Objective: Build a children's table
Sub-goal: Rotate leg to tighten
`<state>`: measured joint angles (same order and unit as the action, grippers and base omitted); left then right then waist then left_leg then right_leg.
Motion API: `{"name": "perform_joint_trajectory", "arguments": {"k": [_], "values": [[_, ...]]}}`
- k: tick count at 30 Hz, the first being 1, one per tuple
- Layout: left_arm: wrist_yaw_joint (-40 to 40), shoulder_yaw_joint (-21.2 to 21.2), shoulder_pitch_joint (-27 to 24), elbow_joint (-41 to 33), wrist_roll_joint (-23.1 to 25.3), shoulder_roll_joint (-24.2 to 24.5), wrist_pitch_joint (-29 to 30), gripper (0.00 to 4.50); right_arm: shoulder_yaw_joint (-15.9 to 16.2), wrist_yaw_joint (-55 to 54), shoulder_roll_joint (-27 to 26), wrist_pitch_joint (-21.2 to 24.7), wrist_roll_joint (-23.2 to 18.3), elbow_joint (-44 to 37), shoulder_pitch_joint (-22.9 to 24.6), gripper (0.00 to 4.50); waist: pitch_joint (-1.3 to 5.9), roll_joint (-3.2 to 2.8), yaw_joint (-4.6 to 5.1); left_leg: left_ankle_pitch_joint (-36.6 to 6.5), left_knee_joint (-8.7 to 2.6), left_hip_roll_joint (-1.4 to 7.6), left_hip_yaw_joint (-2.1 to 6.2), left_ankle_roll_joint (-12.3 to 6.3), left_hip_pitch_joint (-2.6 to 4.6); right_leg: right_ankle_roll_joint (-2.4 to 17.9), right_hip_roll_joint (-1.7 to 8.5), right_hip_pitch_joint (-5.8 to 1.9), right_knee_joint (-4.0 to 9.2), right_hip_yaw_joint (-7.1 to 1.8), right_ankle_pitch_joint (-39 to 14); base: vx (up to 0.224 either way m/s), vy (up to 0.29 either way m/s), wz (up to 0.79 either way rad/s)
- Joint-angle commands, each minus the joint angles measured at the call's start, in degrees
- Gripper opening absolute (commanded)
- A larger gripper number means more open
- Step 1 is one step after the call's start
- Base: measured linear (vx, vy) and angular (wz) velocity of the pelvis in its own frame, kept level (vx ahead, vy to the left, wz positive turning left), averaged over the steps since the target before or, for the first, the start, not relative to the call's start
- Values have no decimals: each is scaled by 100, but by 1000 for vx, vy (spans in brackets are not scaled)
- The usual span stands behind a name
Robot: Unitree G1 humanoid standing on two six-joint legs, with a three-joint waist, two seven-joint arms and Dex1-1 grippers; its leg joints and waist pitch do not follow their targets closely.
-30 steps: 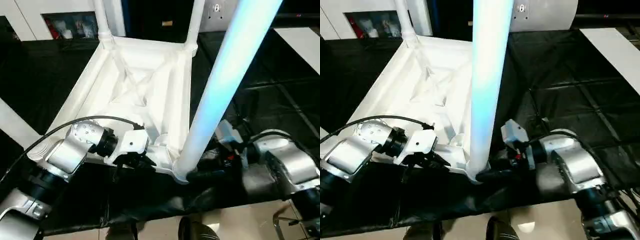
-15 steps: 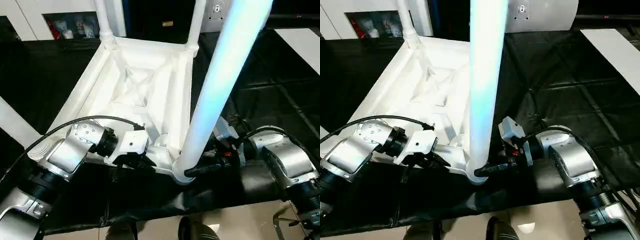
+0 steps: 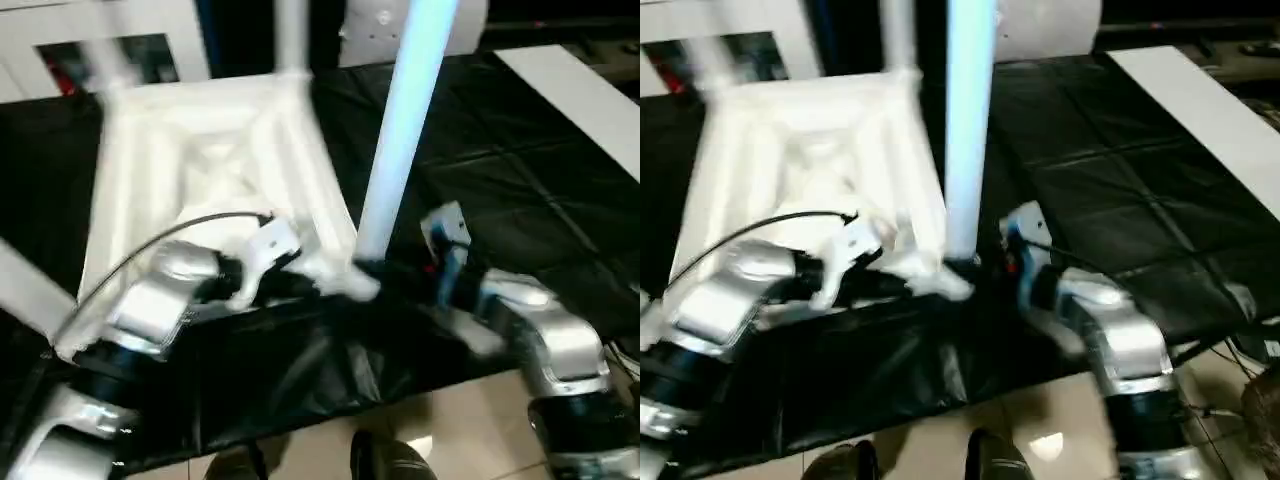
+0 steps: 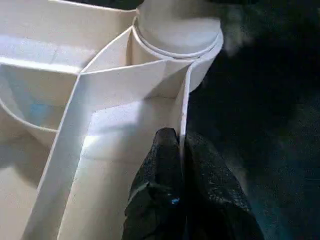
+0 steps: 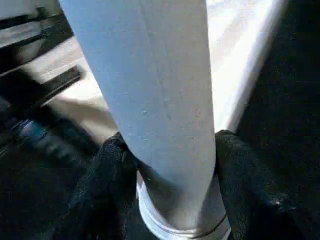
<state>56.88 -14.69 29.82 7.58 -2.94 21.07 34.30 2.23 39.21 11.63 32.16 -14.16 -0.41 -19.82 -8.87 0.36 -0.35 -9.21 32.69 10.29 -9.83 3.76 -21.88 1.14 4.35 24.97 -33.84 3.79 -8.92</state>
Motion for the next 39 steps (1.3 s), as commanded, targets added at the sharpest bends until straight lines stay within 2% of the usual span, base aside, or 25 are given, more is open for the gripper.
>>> {"name": "perform_joint_trajectory", "arguments": {"k": [1,4,5,9,10,12,15,17,18,19,20,22,23,24,25,26,27,30,33,34,36,39], "values": [[-503,-119,139,-268,-93,-586,65,0,696,-491,-710,328,11,-96,62,205,375,53,-51,-1443,-382,162,91,-172,52,582,360,-291,602,-250,-3187,0,0,0],[-848,-122,188,-253,-9,-895,108,0,557,-1209,-1120,318,185,-28,115,205,384,29,-49,-1454,-392,171,92,-166,67,594,356,-278,592,-253,-3038,0,0,0],[-918,-131,186,-270,-8,-971,131,0,535,-1324,-1182,284,205,-49,153,257,388,28,-44,-1427,-408,194,94,-192,69,646,347,-282,562,-266,-2767,0,0,0],[-1002,-234,154,-309,45,-1000,90,0,421,-1637,-1309,203,270,-175,271,291,417,8,-43,-1253,-411,213,77,-264,58,885,326,-312,477,-284,-1867,0,0,0],[-942,-262,127,-313,58,-921,44,0,392,-1630,-1235,153,314,-228,324,316,424,11,-41,-1221,-403,215,67,-289,69,958,323,-317,460,-294,-1684,0,0,0],[-784,-280,56,-347,101,-760,-56,0,304,-1545,-1063,-7,373,-364,439,320,424,-1,-53,-1182,-397,209,66,-338,50,1024,341,-345,449,-298,-1552,0,0,0],[-631,-286,-49,-381,167,-571,-225,0,252,-1323,-691,-335,465,-574,589,361,431,2,-74,-1081,-381,207,49,-382,58,1018,344,-361,442,-308,-1462,0,0,0],[-551,-273,-125,-409,156,-489,-306,0,-17,-1079,-494,-244,189,-746,703,372,437,23,-94,-953,-370,194,43,-460,41,1032,347,-390,430,-309,-1352,0,0,0],[-561,-270,-152,-428,165,-463,-325,0,-89,-1007,-390,-323,167,-803,746,383,439,13,-105,-919,-368,201,41,-497,41,1044,353,-389,430,-313,-1310,0,0,0],[-603,-255,-179,-432,186,-453,-427,0,-164,-978,-292,-366,166,-857,795,383,447,10,-122,-817,-360,212,36,-549,45,1094,340,-382,409,-311,-1156,0,0,0],[-635,-180,-219,-455,124,-494,-492,0,-284,-883,-219,-426,76,-920,847,405,450,6,-134,-760,-354,210,35,-566,42,1123,337,-386,400,-310,-1071,0,0,0],[-695,-49,-294,-532,5,-561,-591,0,-513,-534,-66,-348,-270,-1098,943,415,455,26,-146,-659,-346,199,30,-695,20,1237,327,-415,379,-299,-814,0,0,0],[-668,48,-390,-671,-168,-605,-665,0,-704,-296,66,-445,-455,-1192,986,415,441,6,-150,-774,-347,199,28,-729,23,1241,334,-409,407,-291,-963,0,0,0],[-667,52,-395,-679,-176,-607,-668,43,-712,-283,74,-453,-462,-1197,988,434,441,23,-146,-788,-347,200,33,-731,13,1223,340,-428,406,-287,-1024,0,0,0],[-669,72,-458,-774,-235,-619,-739,54,-767,-147,188,-483,-578,-1232,999,444,428,2,-147,-796,-349,187,37,-734,-2,1181,341,-422,419,-279,-1183,0,0,0],[-675,137,-586,-968,-394,-689,-707,54,-849,112,368,-560,-786,-1280,971,449,430,-25,-155,-869,-346,201,31,-710,22,1193,358,-409,443,-276,-1345,0,0,0],[-680,176,-660,-1078,-483,-732,-667,57,-923,205,441,-560,-916,-1303,940,450,433,-25,-163,-862,-340,233,31,-737,34,1247,357,-400,440,-283,-1284,0,0,0],[-757,205,-792,-1256,-502,-753,-727,94,-1080,481,686,-135,-1290,-1339,800,450,405,-11,-157,-921,-355,224,32,-797,34,1241,313,-376,456,-267,-1367,0,0,0],[-848,248,-871,-1422,-525,-791,-634,100,-1160,877,853,-46,-1603,-1402,753,450,386,32,-160,-1036,-359,218,39,-766,22,1055,327,-386,495,-261,-1742,0,0,0],[-915,280,-932,-1554,-538,-820,-548,113,-1238,1089,936,149,-1884,-1463,717,450,388,20,-165,-1041,-360,215,44,-747,26,1002,333,-378,505,-260,-1868,0,0,0],[-977,329,-1036,-1746,-578,-854,-414,138,-1282,1315,1044,334,-2150,-1528,693,450,389,36,-158,-1005,-359,212,53,-742,7,988,329,-391,498,-256,-1881,0,0,0],[-1035,333,-1204,-1978,-653,-825,-300,145,-1249,1473,1190,395,-2346,-1544,700,450,390,43,-161,-945,-357,222,52,-749,9,1010,329,-383,497,-259,-1822,0,0,0]]}}
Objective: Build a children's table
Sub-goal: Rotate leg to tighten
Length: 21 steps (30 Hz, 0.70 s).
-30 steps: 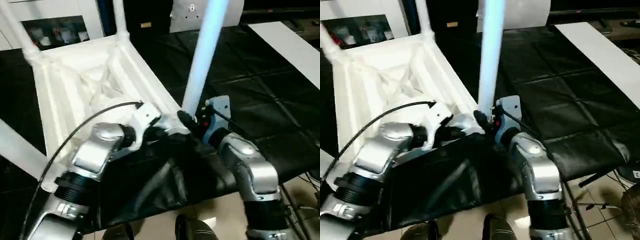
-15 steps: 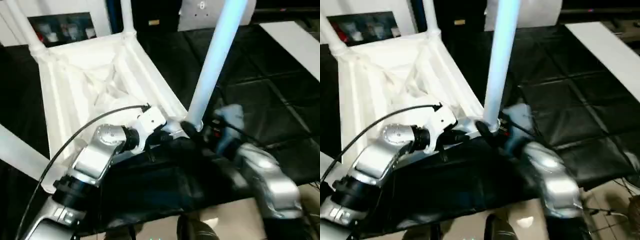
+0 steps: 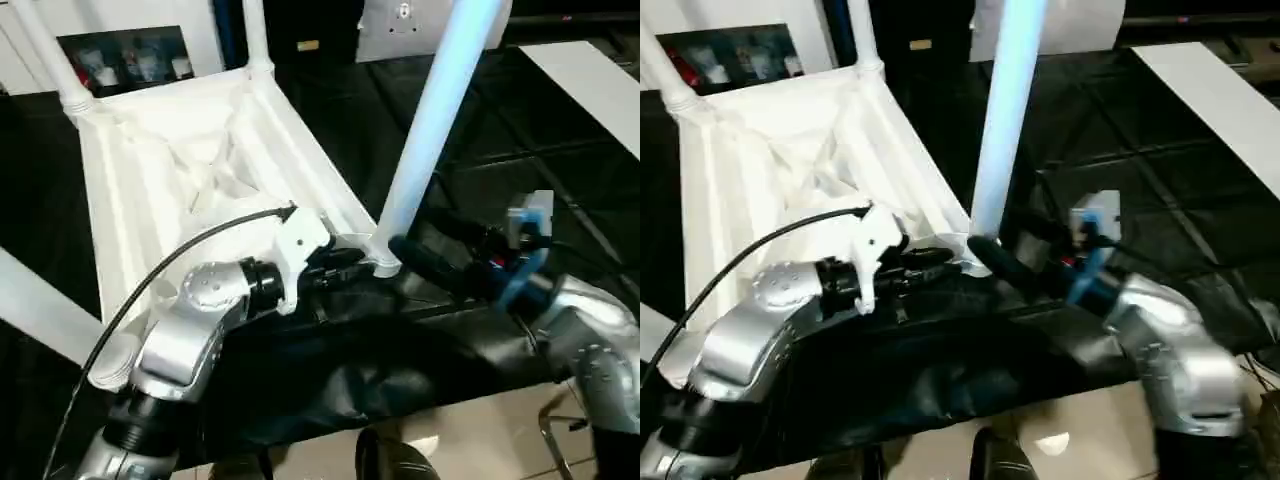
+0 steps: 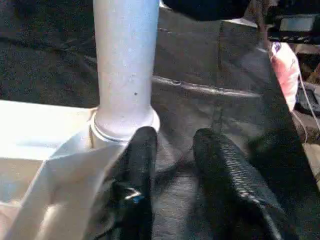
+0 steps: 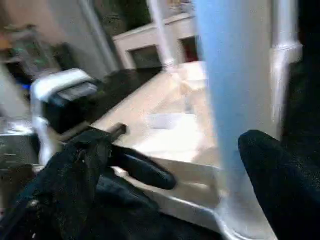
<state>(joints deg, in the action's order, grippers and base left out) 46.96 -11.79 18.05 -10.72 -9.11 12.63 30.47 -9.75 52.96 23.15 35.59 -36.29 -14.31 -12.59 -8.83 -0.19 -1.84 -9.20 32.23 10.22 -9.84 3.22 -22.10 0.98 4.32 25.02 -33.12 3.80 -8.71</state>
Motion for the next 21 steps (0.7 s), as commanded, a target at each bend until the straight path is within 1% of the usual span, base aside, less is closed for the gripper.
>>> {"name": "perform_joint_trajectory", "arguments": {"k": [1,2,3,4,5,6,7,8,9,10,11,12,13,14,15,16,17,18,19,20,21], "values": [[-141,34,-329,-544,-153,84,275,159,-20,207,172,205,-287,-173,-23,450,382,97,-21,-955,-310,229,52,-678,38,1010,331,-381,420,-259,-1886,0,0,0],[-141,34,-329,-544,-153,84,275,181,-20,207,172,205,-287,-173,-23,450,392,95,-16,-915,-312,236,61,-681,26,1028,341,-401,411,-259,-1834,0,0,0],[-292,59,-818,-1119,-292,120,548,181,0,290,240,322,-410,-222,-24,450,386,94,-13,-914,-309,242,54,-676,32,1060,333,-386,411,-261,-1821,0,0,0],[-292,59,-818,-1119,-292,120,548,182,0,290,240,322,-410,-222,-24,450,381,92,-18,-910,-312,248,56,-669,24,1072,338,-387,412,-258,-1823,0,0,0],[-316,59,-932,-1240,-310,131,589,182,5,295,246,338,-426,-236,-24,450,370,91,-16,-939,-316,242,47,-677,30,1053,322,-367,433,-259,-1879,0,0,0],[-385,73,-1149,-1439,-342,146,655,209,23,280,230,389,-488,-250,-39,450,368,90,-16,-980,-317,238,47,-670,35,1022,319,-361,443,-262,-1964,0,0,0],[-431,91,-1274,-1527,-347,144,655,223,47,290,207,428,-534,-259,-48,450,358,80,-22,-1029,-323,240,50,-649,36,983,314,-352,457,-258,-2056,0,0,0],[-467,105,-1360,-1595,-351,141,663,225,63,299,199,463,-578,-265,-55,450,345,86,-18,-1093,-332,239,50,-633,36,945,313,-346,472,-258,-2154,0,0,0],[-510,133,-1496,-1686,-351,144,668,225,141,270,161,413,-498,-245,-77,450,336,81,-24,-1197,-339,238,52,-588,59,877,307,-326,493,-258,-2346,0,0,0],[-538,152,-1582,-1745,-352,148,676,231,197,246,138,371,-432,-228,-92,450,331,84,-19,-1247,-349,239,61,-536,43,827,314,-330,501,-256,-2437,0,0,0],[-566,164,-1634,-1792,-361,152,690,245,237,225,131,333,-395,-211,-103,450,328,86,-17,-1270,-349,237,64,-517,42,793,319,-328,508,-255,-2497,0,0,0],[-650,212,-1808,-1954,-418,166,693,260,372,138,93,213,-255,-117,-156,450,325,84,-18,-1301,-356,235,67,-478,47,739,318,-320,516,-258,-2599,0,0,0],[-657,216,-1822,-1968,-424,168,695,266,384,128,90,203,-240,-107,-162,450,323,81,-16,-1317,-363,244,74,-436,41,736,326,-316,516,-256,-2609,0,0,0],[-707,301,-2020,-2149,-518,191,697,267,556,46,-13,-5,-21,47,-264,450,308,83,-5,-1389,-370,235,74,-406,36,690,321,-305,525,-259,-2706,0,0,0],[-732,335,-2092,-2224,-557,197,725,268,607,24,-49,-50,29,95,-299,450,313,82,0,-1399,-370,234,79,-388,35,692,331,-310,521,-257,-2725,0,0,0],[-684,383,-2267,-2365,-635,257,742,292,747,-129,-160,-308,341,346,-428,450,314,86,2,-1430,-370,235,77,-376,47,662,329,-295,533,-259,-2778,0,0,0],[-676,388,-2286,-2378,-646,263,746,292,760,-150,-174,-344,379,381,-444,450,305,89,18,-1443,-373,234,83,-358,33,675,331,-291,523,-260,-2790,0,0,0],[-612,418,-2417,-2472,-744,315,773,309,817,-316,-264,-618,636,639,-558,450,301,74,4,-1502,-371,233,64,-338,79,643,329,-254,550,-272,-2861,0,0,0],[-551,429,-2505,-2531,-806,372,792,309,828,-484,-318,-803,822,846,-655,450,299,84,13,-1489,-371,233,67,-340,68,644,321,-263,539,-274,-2814,0,0,0],[-499,442,-2596,-2593,-860,433,813,312,826,-695,-371,-987,1011,1073,-769,450,289,71,10,-1500,-395,242,76,-307,48,660,324,-271,530,-270,-2800,0,0,0],[-420,460,-2696,-2655,-924,509,827,323,783,-908,-416,-1159,1166,1303,-896,450,285,65,30,-1556,-402,236,84,-263,58,687,320,-264,517,-263,-2805,0,0,0]]}}
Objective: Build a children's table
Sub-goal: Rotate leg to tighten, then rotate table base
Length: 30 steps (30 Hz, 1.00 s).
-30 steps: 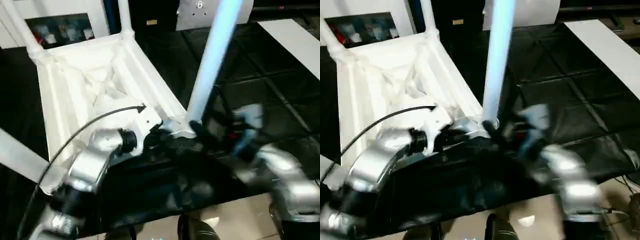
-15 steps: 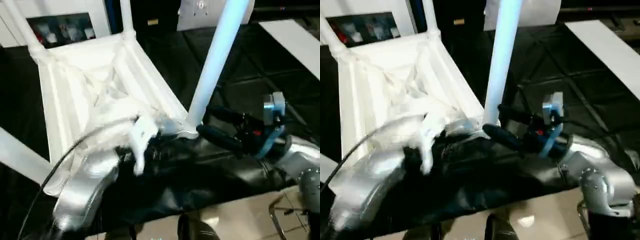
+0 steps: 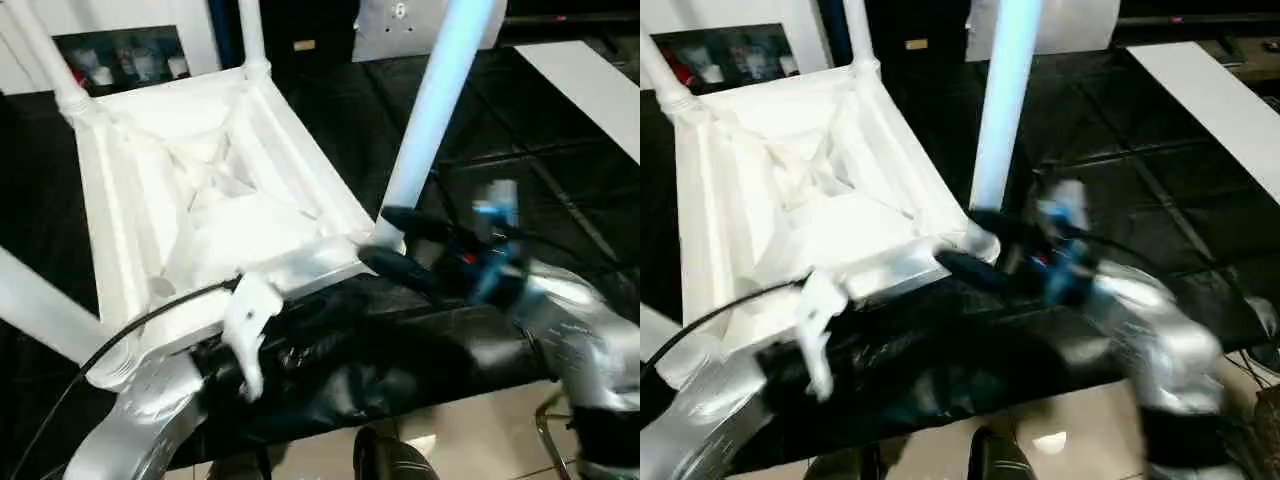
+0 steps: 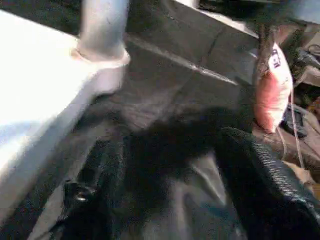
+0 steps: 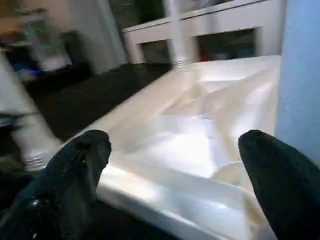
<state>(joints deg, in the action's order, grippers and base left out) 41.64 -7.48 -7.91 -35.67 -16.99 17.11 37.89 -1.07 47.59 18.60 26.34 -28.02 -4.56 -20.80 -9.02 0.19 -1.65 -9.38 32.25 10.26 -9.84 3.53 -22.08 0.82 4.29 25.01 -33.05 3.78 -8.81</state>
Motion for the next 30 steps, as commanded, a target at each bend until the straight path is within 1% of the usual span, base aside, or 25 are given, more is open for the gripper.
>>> {"name": "perform_joint_trajectory", "arguments": {"k": [1,2,3,5,6,7,8,9,10,11,12,13,15,17,18,19,20,21,23,24,25,27,28,29,30], "values": [[141,39,-163,-205,-188,116,97,338,-111,-502,20,-336,417,464,-152,450,301,25,10,-1559,-405,230,83,-280,62,698,314,-267,512,-260,-2797,0,0,0],[141,39,-163,-205,-188,116,97,349,-111,-502,20,-336,417,464,-152,450,309,17,4,-1585,-394,234,71,-261,89,710,314,-250,512,-270,-2763,0,0,0],[274,166,-405,-408,-444,276,212,352,-248,-846,44,-581,606,869,-396,450,324,51,-12,-1596,-381,241,55,-252,119,765,317,-242,489,-287,-2624,0,0,0],[329,230,-503,-495,-560,341,264,363,-304,-963,59,-682,678,1020,-485,450,322,34,-1,-1531,-396,230,70,-253,73,827,313,-284,454,-277,-2509,0,0,0],[473,407,-720,-642,-802,497,363,377,-429,-1231,87,-854,827,1309,-650,450,309,25,-16,-1559,-386,237,41,-260,121,837,290,-237,469,-286,-2423,0,0,0],[543,488,-824,-697,-894,585,365,388,-476,-1336,98,-975,911,1460,-723,450,307,22,-20,-1568,-388,234,35,-252,126,865,278,-244,458,-290,-2332,0,0,0],[564,515,-864,-716,-928,614,370,394,-501,-1385,106,-1027,946,1530,-756,450,318,17,-28,-1536,-381,234,37,-248,117,893,285,-253,434,-289,-2248,0,0,0],[652,636,-1008,-772,-1059,700,399,406,-584,-1545,135,-1135,1025,1719,-848,450,340,49,-36,-1339,-370,228,23,-302,109,943,273,-273,392,-296,-1959,0,0,0],[723,739,-1123,-815,-1170,786,424,406,-634,-1666,157,-1247,1094,1887,-919,450,345,50,-35,-1277,-364,228,18,-315,102,966,277,-277,386,-294,-1875,0,0,0],[732,752,-1138,-820,-1185,797,427,416,-640,-1681,160,-1262,1102,1908,-928,450,342,46,-31,-1225,-367,230,13,-342,105,980,256,-285,378,-294,-1745,0,0,0],[876,977,-1369,-894,-1383,976,476,428,-723,-1891,215,-1434,1198,2229,-1056,450,348,50,-33,-1205,-351,226,0,-355,119,993,255,-275,371,-299,-1684,0,0,0],[986,1123,-1521,-926,-1467,1114,483,444,-765,-2022,264,-1544,1262,2431,-1133,450,359,83,-18,-1118,-347,206,7,-372,81,1033,266,-318,338,-292,-1603,0,0,0],[1256,1476,-1812,-838,-1551,1379,411,448,-830,-2213,364,-1714,1353,2771,-1261,450,346,91,12,-1093,-337,189,-5,-419,72,1033,251,-321,346,-283,-1595,0,0,0],[1256,1476,-1812,-838,-1551,1379,411,448,-830,-2213,364,-1714,1353,2771,-1261,450,345,98,30,-1132,-322,182,-15,-464,77,963,248,-323,357,-290,-1693,0,0,0],[1491,1784,-1973,-592,-1542,1571,237,448,-887,-2329,412,-1811,1406,2967,-1335,450,329,103,19,-1138,-326,184,-9,-502,81,937,260,-300,373,-289,-1790,0,0,0],[1664,2057,-2010,-222,-1484,1689,-26,448,-906,-2304,427,-1852,1409,3022,-1338,450,329,110,39,-1163,-331,178,-6,-498,61,903,247,-317,370,-281,-1860,0,0,0],[1772,2236,-2024,34,-1443,1765,-210,448,-917,-2275,433,-1880,1411,3052,-1336,450,315,100,44,-1238,-329,163,-13,-495,77,836,241,-297,396,-283,-2024,0,0,0],[1824,2451,-1998,312,-1377,1811,-445,448,-894,-2174,410,-1842,1387,2964,-1257,450,315,113,54,-1269,-336,169,-3,-476,73,776,240,-315,402,-287,-2087,0,0,0],[1812,2684,-1937,529,-1353,1840,-633,448,-828,-2017,354,-1740,1335,2748,-1092,450,314,87,52,-1292,-348,207,4,-443,97,799,237,-298,392,-300,-2023,0,0,0],[1777,2813,-1883,584,-1394,1900,-649,448,-763,-1928,323,-1669,1281,2597,-967,450,320,75,46,-1284,-350,214,6,-426,108,818,234,-299,382,-305,-1964,0,0,0],[1760,2869,-1859,601,-1420,1933,-645,448,-732,-1891,309,-1639,1255,2531,-911,450,329,65,43,-1294,-353,237,0,-415,128,895,228,-284,364,-314,-1807,0,0,0],[1744,3129,-1702,694,-1511,2111,-540,448,-576,-1792,242,-1421,1170,2137,-589,450,332,36,26,-1256,-356,240,-1,-426,135,988,213,-288,337,-318,-1592,0,0,0],[1774,3282,-1614,744,-1568,2232,-454,448,-461,-1767,206,-1290,1146,1924,-393,450,331,50,7,-1234,-360,239,-6,-417,139,1009,209,-295,334,-321,-1530,0,0,0],[1779,3294,-1606,749,-1574,2243,-448,448,-449,-1763,203,-1280,1144,1908,-377,450,329,35,8,-1233,-360,238,-6,-409,138,1038,210,-295,330,-322,-1515,0,0,0],[1800,3367,-1527,829,-1579,2328,-459,448,-341,-1773,179,-1194,1162,1763,-232,450,321,32,-1,-1259,-363,236,-6,-383,140,1036,211,-297,337,-323,-1562,0,0,0]]}}
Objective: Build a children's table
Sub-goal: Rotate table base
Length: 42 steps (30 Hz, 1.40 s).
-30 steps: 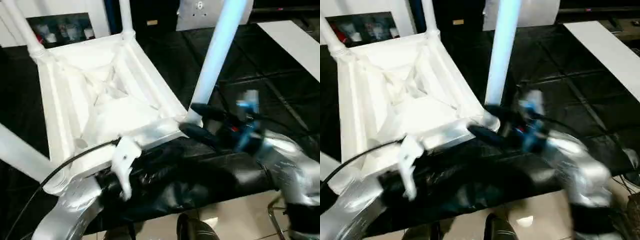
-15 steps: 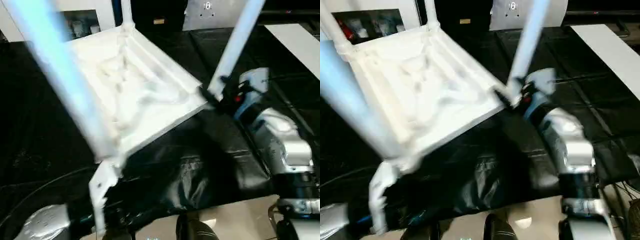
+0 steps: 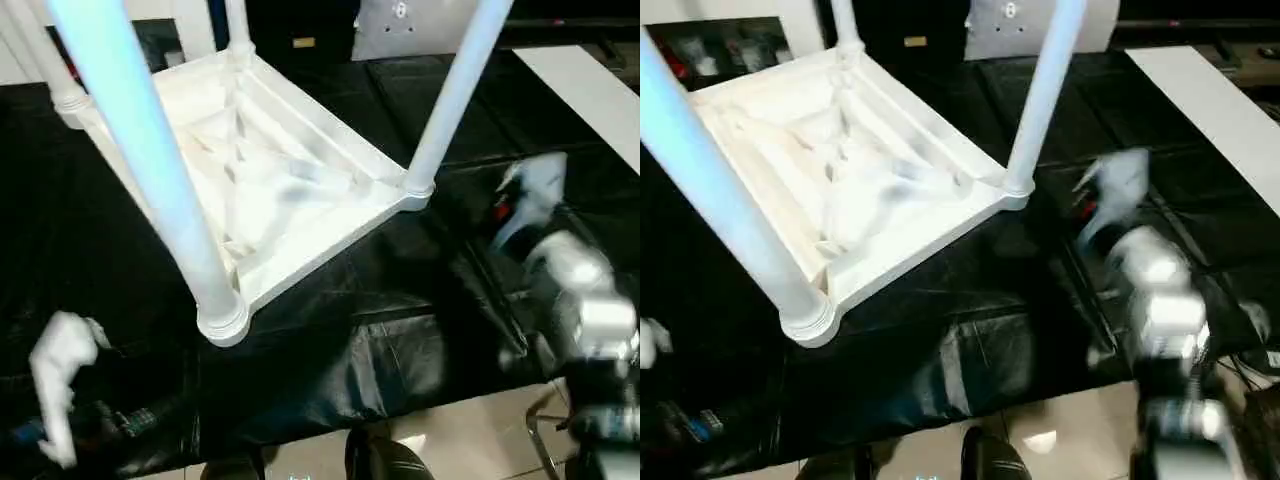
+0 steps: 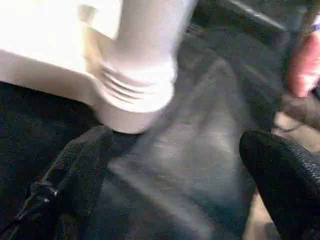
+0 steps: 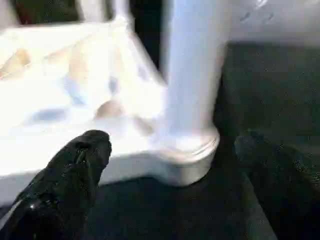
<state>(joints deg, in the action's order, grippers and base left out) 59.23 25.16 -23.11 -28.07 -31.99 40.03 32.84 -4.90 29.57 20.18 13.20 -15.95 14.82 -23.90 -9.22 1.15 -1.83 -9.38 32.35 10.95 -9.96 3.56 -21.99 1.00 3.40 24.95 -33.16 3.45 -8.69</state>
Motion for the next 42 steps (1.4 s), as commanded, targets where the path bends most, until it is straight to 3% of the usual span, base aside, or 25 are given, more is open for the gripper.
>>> {"name": "perform_joint_trajectory", "arguments": {"k": [1,2,7,8,12,15,19,22,23,26,27,31,36,42], "values": [[66,155,105,187,-111,105,-18,448,150,66,-10,233,-50,-331,221,450,341,-60,12,-1302,-373,161,1,-362,142,1018,299,-285,358,-292,-1647,0,0,0],[70,192,238,296,-150,150,-68,448,258,93,-41,305,-32,-466,342,450,341,-102,-7,-1333,-374,164,4,-336,155,1015,307,-278,358,-295,-1675,0,0,0],[-34,72,803,458,-344,120,-95,448,597,-14,-229,491,234,-778,617,450,354,-102,-4,-1469,-398,177,25,-172,163,1053,324,-286,344,-297,-1658,0,0,0],[-170,-130,1155,401,-475,-36,4,448,784,-170,-359,527,389,-781,651,450,353,-104,-1,-1466,-395,174,25,-153,156,1050,329,-289,337,-301,-1664,0,0,0],[-446,-664,1771,363,-531,-434,81,448,1033,-570,-638,665,630,-634,583,450,380,-123,-3,-1461,-383,167,26,-27,167,1079,332,-290,311,-309,-1572,0,0,0],[-523,-974,2002,453,-452,-621,16,448,1120,-749,-775,553,833,-381,453,450,393,-101,8,-1349,-366,153,19,-25,140,1063,329,-320,297,-316,-1456,0,0,0],[-646,-1605,2270,297,-473,-975,139,448,1172,-1056,-1021,307,1076,271,111,450,403,-94,17,-1379,-340,140,12,34,141,1068,334,-318,297,-322,-1583,0,0,0],[-671,-1784,2284,161,-591,-1030,255,448,1189,-1138,-1045,322,1096,318,58,450,413,-94,0,-1329,-326,150,5,15,156,1048,314,-306,271,-329,-1419,0,0,0],[-702,-1984,2283,-44,-770,-1138,414,448,1185,-1145,-1033,356,1087,284,51,450,425,-22,17,-1234,-323,140,0,9,124,1040,305,-343,251,-329,-1317,0,0,0],[-735,-2307,2279,-287,-900,-1260,554,448,1171,-1146,-1013,376,1102,262,54,450,426,-47,17,-1160,-314,141,2,-23,117,1039,302,-340,238,-328,-1265,0,0,0],[-770,-2530,2312,-373,-900,-1356,593,448,1134,-1155,-1012,347,1162,297,48,450,425,-17,29,-1204,-313,135,-1,-39,104,990,302,-349,258,-327,-1389,0,0,0],[-832,-2778,2405,-389,-919,-1545,624,448,1111,-1177,-981,347,1206,297,64,450,421,0,74,-1245,-305,115,8,-20,75,831,314,-363,287,-328,-1713,0,0,0],[-992,-3399,2767,-305,-743,-1957,626,448,1097,-1340,-981,366,1295,288,48,450,416,8,135,-1323,-284,98,9,-12,81,729,303,-349,325,-325,-1975,0,0,0],[-1127,-3717,3112,10,-417,-2318,365,448,1086,-1117,-1147,168,1157,274,-23,450,427,15,174,-1364,-274,94,10,-58,74,677,291,-350,346,-318,-2044,0,0,0]]}}
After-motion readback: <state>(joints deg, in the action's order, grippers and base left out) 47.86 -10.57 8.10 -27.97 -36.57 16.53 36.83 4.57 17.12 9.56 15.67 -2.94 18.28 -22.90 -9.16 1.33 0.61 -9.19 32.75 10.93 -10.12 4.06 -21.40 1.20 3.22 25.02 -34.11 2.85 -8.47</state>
